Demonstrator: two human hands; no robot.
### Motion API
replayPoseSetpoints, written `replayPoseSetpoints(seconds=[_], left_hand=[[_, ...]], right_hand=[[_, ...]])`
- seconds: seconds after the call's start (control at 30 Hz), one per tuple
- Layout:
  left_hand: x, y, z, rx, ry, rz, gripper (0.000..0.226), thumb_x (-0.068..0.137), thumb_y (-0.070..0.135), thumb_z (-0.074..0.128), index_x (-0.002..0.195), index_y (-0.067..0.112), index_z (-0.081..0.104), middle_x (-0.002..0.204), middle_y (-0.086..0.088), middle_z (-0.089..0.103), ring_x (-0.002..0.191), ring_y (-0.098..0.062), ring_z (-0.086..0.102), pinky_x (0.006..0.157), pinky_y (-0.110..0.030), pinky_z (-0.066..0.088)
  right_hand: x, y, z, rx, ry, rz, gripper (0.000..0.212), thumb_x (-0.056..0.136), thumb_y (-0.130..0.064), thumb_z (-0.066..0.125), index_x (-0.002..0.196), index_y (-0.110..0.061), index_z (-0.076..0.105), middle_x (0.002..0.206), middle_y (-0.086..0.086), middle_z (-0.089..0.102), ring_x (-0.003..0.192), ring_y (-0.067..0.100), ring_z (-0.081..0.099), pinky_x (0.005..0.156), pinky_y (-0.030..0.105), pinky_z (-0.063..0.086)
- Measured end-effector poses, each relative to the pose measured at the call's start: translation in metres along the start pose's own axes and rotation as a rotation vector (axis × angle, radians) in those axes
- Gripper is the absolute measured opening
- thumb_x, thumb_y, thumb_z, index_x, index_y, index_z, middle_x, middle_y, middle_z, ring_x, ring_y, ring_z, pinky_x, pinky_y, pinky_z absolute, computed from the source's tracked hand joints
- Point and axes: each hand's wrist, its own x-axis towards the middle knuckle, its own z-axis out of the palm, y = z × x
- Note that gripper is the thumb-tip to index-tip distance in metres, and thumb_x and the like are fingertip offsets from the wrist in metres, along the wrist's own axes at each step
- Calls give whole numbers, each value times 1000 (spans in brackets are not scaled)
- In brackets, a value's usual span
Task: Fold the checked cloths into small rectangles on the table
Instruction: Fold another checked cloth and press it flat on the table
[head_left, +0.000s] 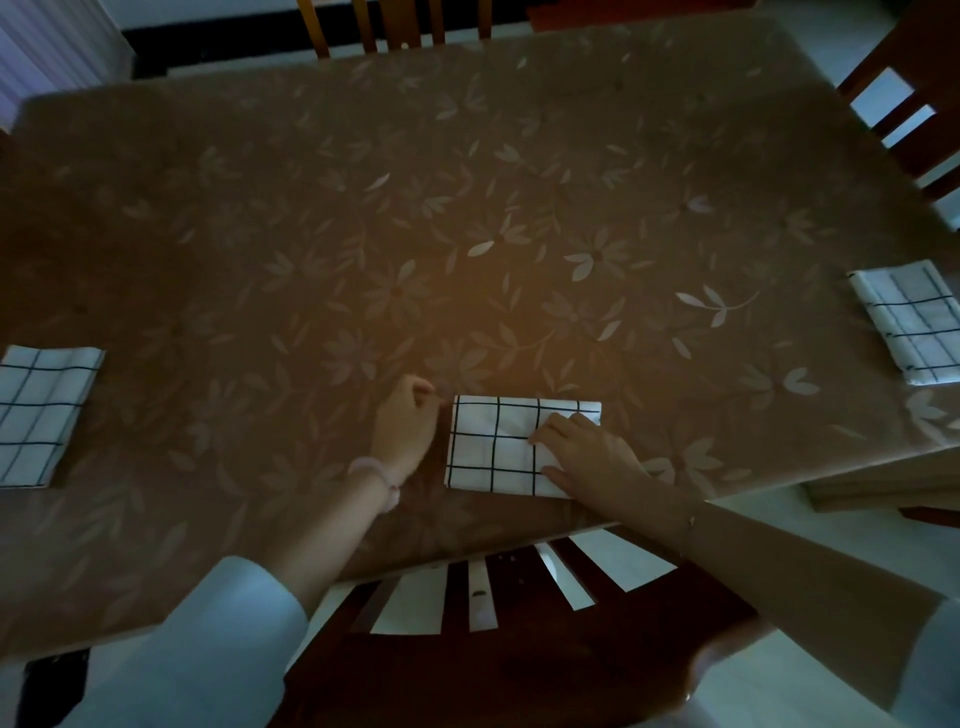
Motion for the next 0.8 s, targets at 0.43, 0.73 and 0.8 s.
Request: replayPoseSetpoints(seconds=[0.43,0.73,0.8], left_hand=[[28,20,-9,-373,-377,-362,14,87,16,62,101,17,59,80,1,60,62,-9,50,45,-17,34],[13,11,14,32,60,27,16,91,24,56,106,19,56,98,6,61,86,-11,58,67,-22,42],[6,11,15,328,216,278,17,93,20,48,107,17,57,99,6,56,88,-12,55,69,-27,44]], right_hand=[[4,4,-2,5,-31,-11,41,90,-32,56,129,-24,46,130,-3,44,119,18,44,91,34,47],[6,5,-2,9,-34,-10,38,89,-31,56,126,-24,48,127,-3,47,112,18,47,84,34,49],[6,5,-2,9,-36,-10,38,90,-31,55,126,-24,47,127,-4,46,112,18,47,84,32,48]])
